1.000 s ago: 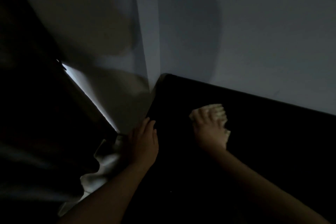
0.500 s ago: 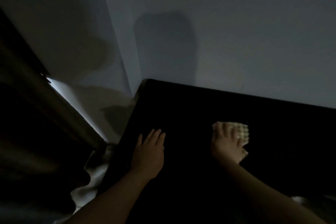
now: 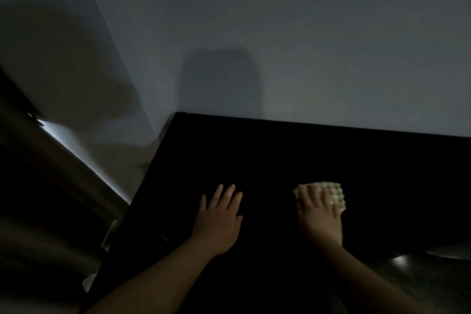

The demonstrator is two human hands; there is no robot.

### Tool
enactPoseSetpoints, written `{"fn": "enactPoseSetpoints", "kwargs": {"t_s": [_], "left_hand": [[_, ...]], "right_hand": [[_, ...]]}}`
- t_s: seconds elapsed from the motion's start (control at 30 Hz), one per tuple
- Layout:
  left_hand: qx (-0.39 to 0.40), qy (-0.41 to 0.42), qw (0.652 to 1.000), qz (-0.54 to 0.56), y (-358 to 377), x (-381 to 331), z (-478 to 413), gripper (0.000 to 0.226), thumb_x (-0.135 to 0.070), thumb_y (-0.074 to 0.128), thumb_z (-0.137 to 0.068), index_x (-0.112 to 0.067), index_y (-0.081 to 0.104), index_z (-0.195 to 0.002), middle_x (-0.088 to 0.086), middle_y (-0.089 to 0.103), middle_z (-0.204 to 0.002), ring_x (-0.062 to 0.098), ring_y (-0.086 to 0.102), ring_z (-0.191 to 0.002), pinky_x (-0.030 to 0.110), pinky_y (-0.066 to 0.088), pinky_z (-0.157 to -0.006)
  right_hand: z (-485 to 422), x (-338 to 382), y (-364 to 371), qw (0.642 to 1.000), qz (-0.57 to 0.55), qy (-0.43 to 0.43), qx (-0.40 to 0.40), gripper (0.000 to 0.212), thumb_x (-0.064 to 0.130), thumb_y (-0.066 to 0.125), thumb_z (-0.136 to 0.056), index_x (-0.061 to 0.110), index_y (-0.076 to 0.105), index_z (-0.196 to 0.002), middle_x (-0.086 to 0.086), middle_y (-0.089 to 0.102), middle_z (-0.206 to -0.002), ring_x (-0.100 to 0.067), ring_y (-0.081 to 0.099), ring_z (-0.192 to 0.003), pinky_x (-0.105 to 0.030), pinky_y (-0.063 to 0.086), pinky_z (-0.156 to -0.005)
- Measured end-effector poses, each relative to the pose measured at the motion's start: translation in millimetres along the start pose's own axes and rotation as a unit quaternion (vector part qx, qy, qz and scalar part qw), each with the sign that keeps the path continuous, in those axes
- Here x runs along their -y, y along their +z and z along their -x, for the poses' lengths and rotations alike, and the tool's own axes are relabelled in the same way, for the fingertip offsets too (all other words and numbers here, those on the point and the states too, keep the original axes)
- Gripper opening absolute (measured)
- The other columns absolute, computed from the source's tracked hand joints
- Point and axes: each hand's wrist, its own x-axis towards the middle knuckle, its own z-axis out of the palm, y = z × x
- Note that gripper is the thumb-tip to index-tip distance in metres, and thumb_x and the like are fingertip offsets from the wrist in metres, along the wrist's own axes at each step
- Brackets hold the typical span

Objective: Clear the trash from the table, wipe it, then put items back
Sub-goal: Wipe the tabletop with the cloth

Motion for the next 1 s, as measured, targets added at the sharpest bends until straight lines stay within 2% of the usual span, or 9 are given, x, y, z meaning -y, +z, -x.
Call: {"fn": "enactPoseSetpoints", "kwargs": {"t_s": [0.13, 0.2, 0.3, 0.37, 0.5, 0.63, 0.73, 0.9, 1.0], "left_hand": [[-0.016, -0.050, 0.997, -0.048, 15, -39, 3, 0.053, -0.032, 0.017, -0.104, -0.024, -0.004, -0.152, -0.005, -0.017, -0.159, 0.018, -0.020, -0.145, 0.045, -0.006, -0.118], [-0.019, -0.046, 0.997, -0.052, 20, -58, 9, 0.052, -0.030, 0.016, -0.104, -0.024, -0.003, -0.152, -0.004, -0.016, -0.159, 0.019, -0.020, -0.145, 0.045, -0.005, -0.118], [0.010, -0.007, 1.000, -0.029, 25, -87, 17, 0.052, -0.029, 0.016, -0.105, -0.022, -0.003, -0.153, -0.003, -0.016, -0.159, 0.018, -0.020, -0.145, 0.045, -0.006, -0.119], [0.017, 0.001, 1.000, -0.017, 28, -103, 19, 0.052, -0.030, 0.016, -0.104, -0.022, -0.003, -0.152, -0.003, -0.016, -0.159, 0.018, -0.020, -0.145, 0.045, -0.007, -0.119], [0.011, -0.016, 1.000, 0.024, 32, -132, 19, 0.052, -0.031, 0.017, -0.104, -0.021, 0.000, -0.153, -0.003, -0.014, -0.159, 0.017, -0.017, -0.146, 0.043, -0.006, -0.120], [-0.001, -0.061, 0.998, -0.005, 41, -155, 22, 0.052, -0.033, 0.017, -0.104, -0.023, 0.001, -0.153, -0.005, -0.012, -0.160, 0.016, -0.015, -0.146, 0.042, -0.004, -0.120], [0.020, -0.043, 0.999, -0.011, 43, -162, 29, 0.052, -0.032, 0.016, -0.104, -0.022, 0.001, -0.153, -0.004, -0.012, -0.160, 0.015, -0.015, -0.146, 0.043, -0.003, -0.120], [0.032, -0.031, 0.999, 0.018, 50, -168, 35, 0.052, -0.032, 0.017, -0.104, -0.021, 0.000, -0.153, -0.003, -0.011, -0.160, 0.015, -0.014, -0.147, 0.043, -0.003, -0.120], [0.030, -0.031, 0.999, 0.017, 54, -176, 35, 0.053, -0.033, 0.017, -0.104, -0.022, 0.001, -0.153, -0.004, -0.010, -0.160, 0.015, -0.014, -0.147, 0.043, -0.003, -0.120]], "right_hand": [[34, 16, 18, 0.985, 0.075, -0.150, 0.027, 0.054, 0.040, 0.028, -0.084, 0.031, 0.054, -0.131, 0.000, 0.052, -0.139, -0.028, 0.054, -0.124, -0.045, 0.047, -0.094], [36, -8, 9, 0.983, 0.086, -0.161, 0.034, 0.048, 0.040, 0.034, -0.082, 0.033, 0.061, -0.121, 0.002, 0.062, -0.127, -0.024, 0.063, -0.112, -0.041, 0.053, -0.084], [28, -79, 1, 0.994, 0.055, -0.089, -0.002, 0.051, 0.037, 0.024, -0.099, 0.032, 0.017, -0.149, 0.005, 0.014, -0.158, -0.023, 0.016, -0.146, -0.041, 0.023, -0.113], [39, -118, -4, 1.000, -0.015, 0.013, -0.005, 0.050, 0.037, 0.019, -0.102, 0.034, 0.004, -0.150, 0.005, -0.002, -0.160, -0.020, -0.002, -0.147, -0.041, 0.009, -0.118], [67, -104, -1, 0.996, -0.036, 0.077, 0.003, 0.051, 0.043, 0.018, -0.101, 0.034, 0.007, -0.150, 0.001, -0.002, -0.160, -0.027, -0.001, -0.147, -0.050, 0.007, -0.117], [91, -67, 13, 0.993, 0.004, -0.108, 0.049, 0.055, 0.045, 0.004, -0.098, 0.030, 0.001, -0.151, 0.003, -0.009, -0.160, -0.023, -0.012, -0.146, -0.044, -0.003, -0.116], [87, -105, 11, 0.986, 0.022, -0.165, 0.011, 0.072, 0.051, -0.007, -0.078, 0.035, 0.008, -0.147, 0.002, 0.010, -0.159, -0.028, 0.009, -0.147, -0.045, 0.011, -0.114], [102, -196, -3, 0.997, -0.028, 0.074, -0.014, 0.048, 0.040, 0.013, -0.101, 0.038, 0.007, -0.149, 0.005, 0.001, -0.160, -0.021, -0.001, -0.147, -0.040, 0.007, -0.116], [116, -183, -2, 0.995, -0.026, 0.095, -0.026, 0.050, 0.039, 0.021, -0.102, 0.034, 0.009, -0.150, 0.001, 0.000, -0.160, -0.025, 0.000, -0.147, -0.042, 0.006, -0.116]]}}
